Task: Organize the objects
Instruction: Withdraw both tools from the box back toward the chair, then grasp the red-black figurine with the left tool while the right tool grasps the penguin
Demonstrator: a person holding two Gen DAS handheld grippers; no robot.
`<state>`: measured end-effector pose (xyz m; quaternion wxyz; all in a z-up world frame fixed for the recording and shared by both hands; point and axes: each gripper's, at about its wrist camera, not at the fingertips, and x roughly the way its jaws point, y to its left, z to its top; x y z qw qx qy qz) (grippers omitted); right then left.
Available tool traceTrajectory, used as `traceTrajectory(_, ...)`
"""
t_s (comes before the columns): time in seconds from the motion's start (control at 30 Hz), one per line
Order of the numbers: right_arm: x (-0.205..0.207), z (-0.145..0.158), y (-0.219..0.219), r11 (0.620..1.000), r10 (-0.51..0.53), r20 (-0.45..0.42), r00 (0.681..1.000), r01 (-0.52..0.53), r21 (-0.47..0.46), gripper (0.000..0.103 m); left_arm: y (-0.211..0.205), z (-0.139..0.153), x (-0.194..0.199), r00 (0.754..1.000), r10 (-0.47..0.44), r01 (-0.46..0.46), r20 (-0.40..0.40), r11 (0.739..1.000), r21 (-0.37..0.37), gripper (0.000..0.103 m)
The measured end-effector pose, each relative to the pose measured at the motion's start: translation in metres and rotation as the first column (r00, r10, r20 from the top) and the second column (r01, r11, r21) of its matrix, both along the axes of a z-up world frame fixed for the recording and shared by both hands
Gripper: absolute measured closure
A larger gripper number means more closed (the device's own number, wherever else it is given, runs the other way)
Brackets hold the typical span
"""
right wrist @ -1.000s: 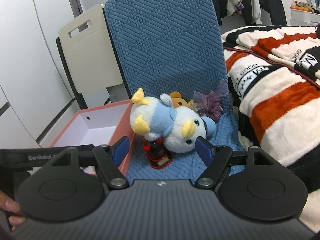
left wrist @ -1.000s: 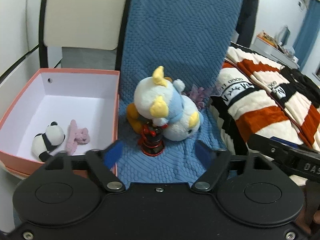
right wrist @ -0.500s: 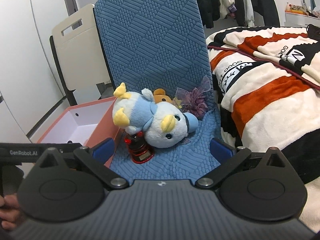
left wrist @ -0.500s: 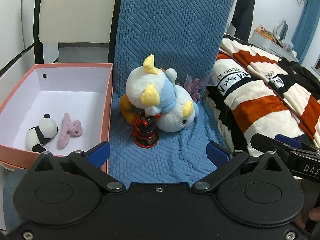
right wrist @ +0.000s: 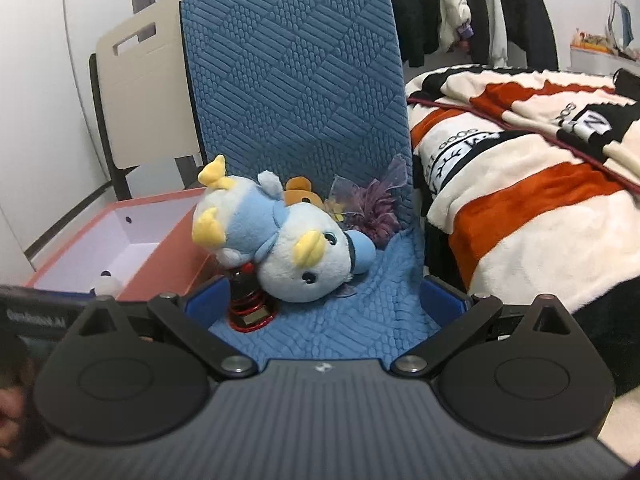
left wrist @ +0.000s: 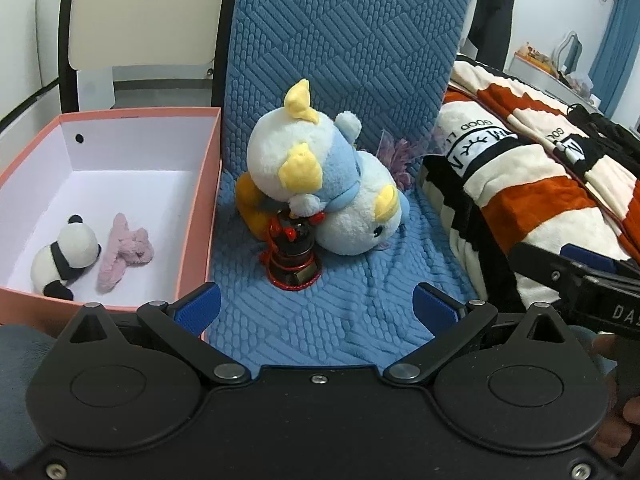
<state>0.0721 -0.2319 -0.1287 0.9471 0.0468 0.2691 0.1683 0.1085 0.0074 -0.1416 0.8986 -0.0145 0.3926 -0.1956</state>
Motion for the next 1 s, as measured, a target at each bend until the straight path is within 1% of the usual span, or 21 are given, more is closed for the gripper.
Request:
traceTrajectory(0.1, 0.009, -0.002, 0.005, 1.0, 0.011, 0.004, 1.0, -0.011, -0.022, 0.0, -0.005, -0.011, 0.008, 1.0, 0.001, -0.001, 0.016, 1.0, 0.012, 0.001)
traceTrajectory(0.2, 0.022, -0.004, 0.016, 0.998, 0.02, 0.005, 1.0, -0.02, -0.062, 0.0, -0.011, -0.024, 0.016, 0.999, -0.001, -0.001, 0.034, 0.999, 0.053, 0.001)
traceTrajectory(0.27, 0.032, -0.007, 0.022, 0.997, 0.023, 0.004, 1.0, -0.022, -0.075, 0.0, -0.014, -0.03, 0.023, 0.999, 0.0, -0.002, 0.034, 0.997, 0.077, 0.001)
traceTrajectory(0.43, 0.052, -0.016, 0.037, 0.992, 0.068, -0.002, 0.998, -0.068, -0.105, 0.0, -0.021, -0.04, 0.037, 0.999, -0.002, -0.001, 0.033, 0.993, 0.116, 0.001)
traceTrajectory(0.53, 0.063, -0.023, 0.054, 0.982, 0.087, 0.008, 0.996, -0.084, -0.171, 0.001, -0.026, -0.047, 0.046, 0.999, -0.015, 0.007, 0.048, 0.988, 0.153, 0.001)
traceTrajectory(0.6, 0.071, -0.028, 0.063, 0.974, 0.108, 0.015, 0.994, -0.102, -0.204, 0.001, -0.029, -0.052, 0.052, 0.999, -0.026, 0.018, 0.042, 0.985, 0.173, 0.003)
traceTrajectory(0.67, 0.081, -0.034, 0.07, 0.969, 0.123, 0.007, 0.992, -0.118, -0.217, 0.001, -0.03, -0.059, 0.058, 0.999, -0.033, 0.025, 0.04, 0.985, 0.171, 0.003)
traceTrajectory(0.77, 0.095, -0.04, 0.073, 0.971, 0.158, 0.0, 0.988, -0.155, -0.185, 0.001, -0.032, -0.068, 0.069, 0.999, -0.035, 0.033, 0.007, 0.986, 0.164, 0.007)
traceTrajectory(0.83, 0.107, -0.043, 0.074, 0.969, 0.171, -0.004, 0.985, -0.169, -0.18, 0.001, -0.034, -0.069, 0.072, 0.999, -0.04, 0.035, 0.023, 0.986, 0.163, 0.007)
traceTrajectory(0.93, 0.12, -0.049, 0.08, 0.957, 0.187, 0.012, 0.982, -0.179, -0.228, 0.001, -0.039, -0.071, 0.079, 0.999, -0.046, 0.043, 0.014, 0.987, 0.156, 0.009)
traceTrajectory(1.0, 0.126, -0.052, 0.084, 0.944, 0.222, 0.029, 0.975, -0.207, -0.255, 0.001, -0.042, -0.072, 0.082, 0.999, -0.046, 0.042, 0.021, 0.987, 0.157, 0.011)
